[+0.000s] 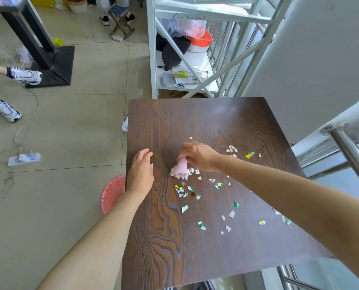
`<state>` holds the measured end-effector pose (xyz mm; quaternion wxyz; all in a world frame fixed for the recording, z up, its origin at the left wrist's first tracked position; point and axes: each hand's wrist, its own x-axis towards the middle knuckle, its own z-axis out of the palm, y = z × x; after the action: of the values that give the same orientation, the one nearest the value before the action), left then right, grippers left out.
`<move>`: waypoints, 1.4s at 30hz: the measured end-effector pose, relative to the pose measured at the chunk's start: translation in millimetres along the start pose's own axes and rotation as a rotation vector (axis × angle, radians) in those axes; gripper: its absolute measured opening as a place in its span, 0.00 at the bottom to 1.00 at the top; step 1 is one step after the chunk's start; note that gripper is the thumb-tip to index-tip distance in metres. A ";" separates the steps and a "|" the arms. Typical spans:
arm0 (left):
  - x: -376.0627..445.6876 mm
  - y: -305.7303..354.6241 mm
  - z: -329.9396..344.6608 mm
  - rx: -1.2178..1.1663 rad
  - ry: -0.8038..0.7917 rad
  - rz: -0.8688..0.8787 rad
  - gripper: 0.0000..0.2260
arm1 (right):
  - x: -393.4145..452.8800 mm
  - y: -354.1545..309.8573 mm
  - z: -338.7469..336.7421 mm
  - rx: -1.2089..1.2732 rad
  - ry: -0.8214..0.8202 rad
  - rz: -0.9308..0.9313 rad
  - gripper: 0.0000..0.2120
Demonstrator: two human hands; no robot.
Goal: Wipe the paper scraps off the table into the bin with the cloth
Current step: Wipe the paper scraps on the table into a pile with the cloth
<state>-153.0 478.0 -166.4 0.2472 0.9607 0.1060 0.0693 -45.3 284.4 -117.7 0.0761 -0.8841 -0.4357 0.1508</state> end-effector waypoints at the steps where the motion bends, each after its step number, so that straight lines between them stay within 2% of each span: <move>1: 0.8 1.9 -0.3 -0.002 -0.001 0.013 0.16 | 4.4 7.7 -5.4 0.026 0.070 0.051 0.17; 3: 3.0 5.1 0.7 -0.008 -0.004 0.037 0.16 | 14.5 24.3 -20.1 0.025 0.176 0.168 0.16; 6: 5.3 6.4 5.7 -0.015 -0.008 0.048 0.16 | 29.9 50.4 -33.6 -0.012 0.254 0.333 0.16; 12: 6.4 5.7 12.5 0.010 0.019 0.046 0.15 | 30.6 62.6 -3.2 0.040 0.228 0.533 0.18; 15: 7.0 5.2 11.8 0.024 0.020 0.049 0.14 | 14.1 51.0 11.1 0.024 0.235 0.500 0.20; 22: 7.6 11.9 11.2 0.049 0.009 0.005 0.14 | -30.4 31.5 21.4 0.031 0.111 0.303 0.19; 25: 8.7 14.5 12.6 0.046 0.002 -0.001 0.15 | -34.8 32.3 10.4 0.056 0.168 0.310 0.19; 28: 6.5 20.9 17.1 0.038 -0.026 0.061 0.15 | -44.0 44.0 -4.5 0.091 0.299 0.424 0.18; 33: 6.2 31.6 24.9 0.034 -0.026 0.095 0.14 | -78.5 92.7 -24.2 0.052 0.413 0.636 0.17; 38: 7.1 33.5 29.2 0.008 -0.004 0.110 0.14 | -121.6 140.1 -22.2 0.047 0.443 0.951 0.19; 42: 6.1 34.3 32.9 -0.003 0.014 0.084 0.15 | -136.1 150.1 3.1 0.111 0.376 1.098 0.17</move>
<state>-135.1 435.0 -177.7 0.2450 0.9633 0.0674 0.0863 -12.4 85.1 -133.3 0.1092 -0.9867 0.1161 0.0311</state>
